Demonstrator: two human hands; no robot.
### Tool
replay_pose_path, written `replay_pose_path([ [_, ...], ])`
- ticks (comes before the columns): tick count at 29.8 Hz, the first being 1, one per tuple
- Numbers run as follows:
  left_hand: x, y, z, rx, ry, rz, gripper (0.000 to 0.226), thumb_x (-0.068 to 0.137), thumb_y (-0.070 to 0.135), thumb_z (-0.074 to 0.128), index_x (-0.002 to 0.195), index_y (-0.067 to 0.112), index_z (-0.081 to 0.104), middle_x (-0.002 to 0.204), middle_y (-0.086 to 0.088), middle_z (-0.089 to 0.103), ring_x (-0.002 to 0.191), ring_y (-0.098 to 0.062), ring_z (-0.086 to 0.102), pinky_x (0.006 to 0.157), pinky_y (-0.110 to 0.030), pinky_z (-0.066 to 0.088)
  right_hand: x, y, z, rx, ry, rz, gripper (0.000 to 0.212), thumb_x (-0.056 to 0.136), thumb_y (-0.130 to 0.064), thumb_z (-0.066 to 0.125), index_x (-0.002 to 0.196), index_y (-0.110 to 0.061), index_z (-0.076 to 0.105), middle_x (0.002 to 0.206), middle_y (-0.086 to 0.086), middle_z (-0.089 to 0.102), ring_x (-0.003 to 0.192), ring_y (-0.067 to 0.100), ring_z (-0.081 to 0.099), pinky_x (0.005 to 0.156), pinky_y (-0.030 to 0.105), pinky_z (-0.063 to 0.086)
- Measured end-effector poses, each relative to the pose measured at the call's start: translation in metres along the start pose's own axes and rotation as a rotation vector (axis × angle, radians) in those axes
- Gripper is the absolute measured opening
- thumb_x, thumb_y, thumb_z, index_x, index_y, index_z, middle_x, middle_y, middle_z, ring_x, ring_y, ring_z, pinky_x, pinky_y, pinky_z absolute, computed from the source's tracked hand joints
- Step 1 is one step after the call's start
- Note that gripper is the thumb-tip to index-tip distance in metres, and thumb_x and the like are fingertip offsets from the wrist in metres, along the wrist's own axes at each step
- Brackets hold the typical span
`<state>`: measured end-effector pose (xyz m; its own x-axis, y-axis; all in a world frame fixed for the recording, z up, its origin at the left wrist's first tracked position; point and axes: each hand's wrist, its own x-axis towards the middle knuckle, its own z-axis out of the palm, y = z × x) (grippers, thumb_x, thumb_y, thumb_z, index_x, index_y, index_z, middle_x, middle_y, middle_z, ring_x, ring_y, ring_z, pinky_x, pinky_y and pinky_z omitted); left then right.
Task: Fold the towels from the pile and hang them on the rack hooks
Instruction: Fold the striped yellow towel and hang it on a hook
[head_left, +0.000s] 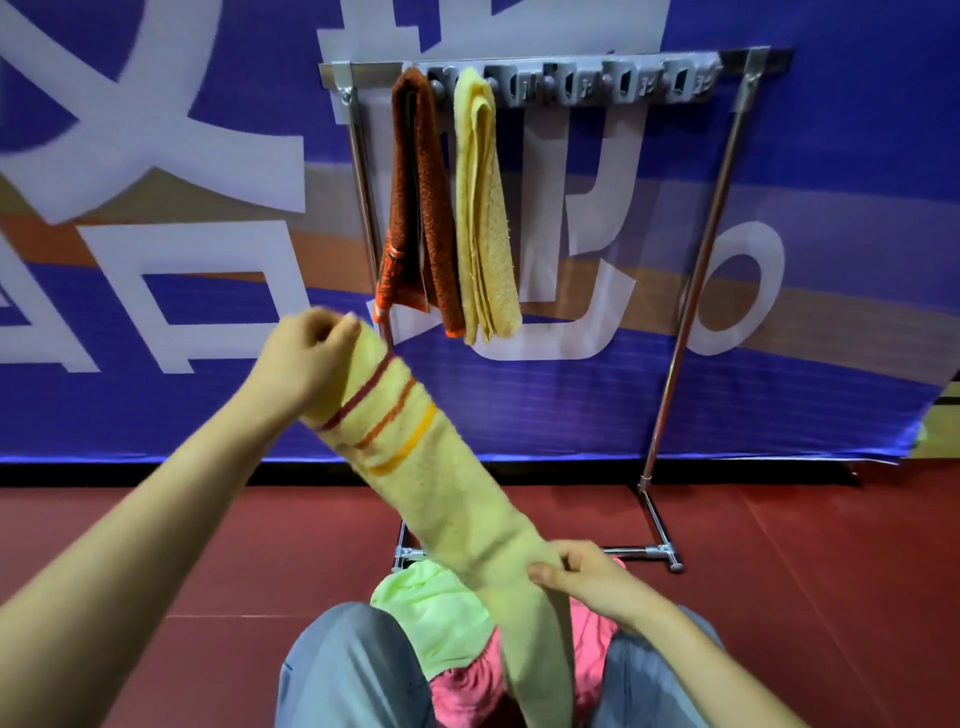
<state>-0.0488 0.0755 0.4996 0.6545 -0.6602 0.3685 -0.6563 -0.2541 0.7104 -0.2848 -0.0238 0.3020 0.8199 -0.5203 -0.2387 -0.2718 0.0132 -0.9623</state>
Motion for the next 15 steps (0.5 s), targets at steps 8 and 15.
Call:
replay_pose_path([
  [8,-0.051,-0.042,0.079,-0.042,-0.68,-0.128,0.014,0.093,0.023,0.045,0.096,0.016,0.057,0.098,-0.001,0.062,0.093,-0.01,0.057,0.083,-0.021,0.042,0.0,-0.073,-0.01,0.015,-0.15,-0.069,0.03,0.076,-0.027,0.056,0.095,-0.006,0.064,0.077,-0.007,0.064,0.068,0.002,0.057,0.065,0.015,0.046],
  [15,-0.069,0.023,0.11,-0.493,-0.614,-0.016,0.026,0.096,0.031,0.032,0.088,0.02,0.054,0.079,0.01,0.053,0.072,0.0,0.049,0.067,-0.01,0.041,-0.012,-0.109,-0.027,0.157,-0.17,-0.115,0.018,0.083,-0.024,0.053,0.093,-0.013,0.063,0.078,-0.007,0.069,0.073,0.003,0.063,0.07,0.014,0.05],
])
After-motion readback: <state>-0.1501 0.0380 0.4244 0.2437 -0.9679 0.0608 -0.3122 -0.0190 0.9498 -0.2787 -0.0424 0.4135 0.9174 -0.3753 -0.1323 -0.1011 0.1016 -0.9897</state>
